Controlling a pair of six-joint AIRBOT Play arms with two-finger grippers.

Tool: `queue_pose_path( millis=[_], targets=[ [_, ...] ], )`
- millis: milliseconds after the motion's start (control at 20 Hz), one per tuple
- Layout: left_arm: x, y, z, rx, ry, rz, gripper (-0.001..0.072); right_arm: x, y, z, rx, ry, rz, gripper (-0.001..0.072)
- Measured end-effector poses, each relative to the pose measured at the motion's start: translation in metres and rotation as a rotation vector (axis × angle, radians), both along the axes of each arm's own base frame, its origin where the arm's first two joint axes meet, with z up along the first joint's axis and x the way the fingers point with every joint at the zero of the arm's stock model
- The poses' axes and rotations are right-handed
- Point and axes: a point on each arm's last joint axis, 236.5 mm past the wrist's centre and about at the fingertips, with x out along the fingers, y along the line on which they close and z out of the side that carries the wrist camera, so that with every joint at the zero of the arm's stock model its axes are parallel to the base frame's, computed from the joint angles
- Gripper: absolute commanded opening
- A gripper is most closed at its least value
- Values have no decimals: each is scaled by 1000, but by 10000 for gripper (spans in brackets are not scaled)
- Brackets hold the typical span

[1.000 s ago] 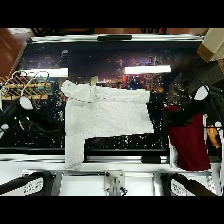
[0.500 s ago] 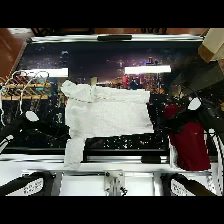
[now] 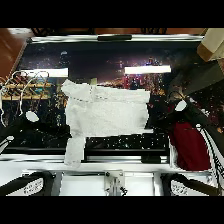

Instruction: Fold the shirts.

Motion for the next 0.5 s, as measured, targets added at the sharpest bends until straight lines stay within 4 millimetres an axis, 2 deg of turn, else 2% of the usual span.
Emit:
queue_pose_path(
  millis=[50, 200, 300, 350, 400, 450, 500],
  targets=[
    [0, 0, 0, 1, -1, -1, 39, 7, 3, -4, -1, -19, -21, 67],
    [9, 11, 3, 36, -27, -11, 35, 15, 7, -4, -10, -42, -43, 72],
    [29, 20, 22, 56, -88, -18, 35, 29, 10, 18, 2, -110, -33, 72],
    [43, 27, 41, 77, -138, -34, 35, 38, 12, 36, 8, -163, -18, 72],
    [63, 36, 67, 111, -220, -45, 36, 52, 14, 62, 16, -241, -5, 72],
    [87, 44, 108, 151, -335, -54, 37, 70, 15, 100, 22, -355, 2, 72],
    [109, 52, 161, 191, -470, -59, 37, 87, 16, 147, 26, -488, 9, 72]
  ],
)
